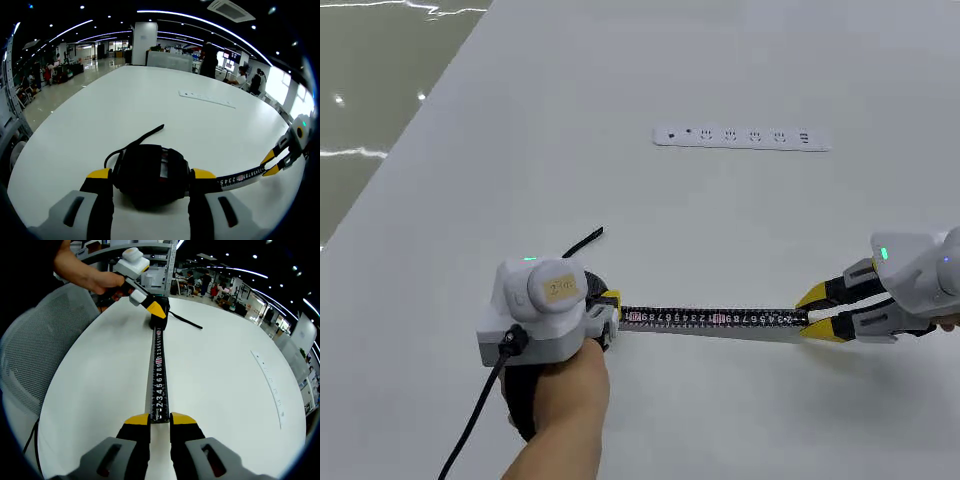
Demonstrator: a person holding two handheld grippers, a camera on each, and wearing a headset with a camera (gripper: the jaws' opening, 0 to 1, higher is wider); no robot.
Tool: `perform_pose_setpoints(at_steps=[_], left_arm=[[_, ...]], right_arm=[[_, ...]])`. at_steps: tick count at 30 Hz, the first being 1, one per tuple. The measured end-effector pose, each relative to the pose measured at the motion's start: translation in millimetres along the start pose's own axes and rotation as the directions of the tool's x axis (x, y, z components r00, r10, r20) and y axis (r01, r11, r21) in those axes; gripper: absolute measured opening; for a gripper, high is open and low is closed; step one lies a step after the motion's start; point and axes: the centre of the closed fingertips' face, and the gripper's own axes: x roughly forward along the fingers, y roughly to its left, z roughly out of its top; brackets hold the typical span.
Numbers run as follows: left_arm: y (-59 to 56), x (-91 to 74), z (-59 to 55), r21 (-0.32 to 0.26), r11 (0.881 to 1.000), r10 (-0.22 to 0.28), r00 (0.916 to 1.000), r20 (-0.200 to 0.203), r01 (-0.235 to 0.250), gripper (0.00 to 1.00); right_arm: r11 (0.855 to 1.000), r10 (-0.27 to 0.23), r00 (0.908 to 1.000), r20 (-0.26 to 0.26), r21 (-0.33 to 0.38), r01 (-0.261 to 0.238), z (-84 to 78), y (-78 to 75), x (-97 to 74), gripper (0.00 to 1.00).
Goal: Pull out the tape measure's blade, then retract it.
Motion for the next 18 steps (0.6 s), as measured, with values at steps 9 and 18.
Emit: perform_pose_setpoints(at_steps=[9, 18], left_arm=[[-0.5, -2.5, -0.5, -0.007, 1.0, -0.009, 1.0, -0.002, 0.009, 0.56], [-0.4, -2.2, -0.7, -0.01, 1.0, -0.017, 0.9998, -0.005, 0.017, 0.56]], right_arm=[[1.0, 0.0, 1.0, 0.005, -0.002, 0.0, 1.3, -0.8, 1.1, 0.14], [1.0, 0.0, 1.0, 0.006, -0.005, 0.0, 4.0, 0.6, 1.0, 0.14]])
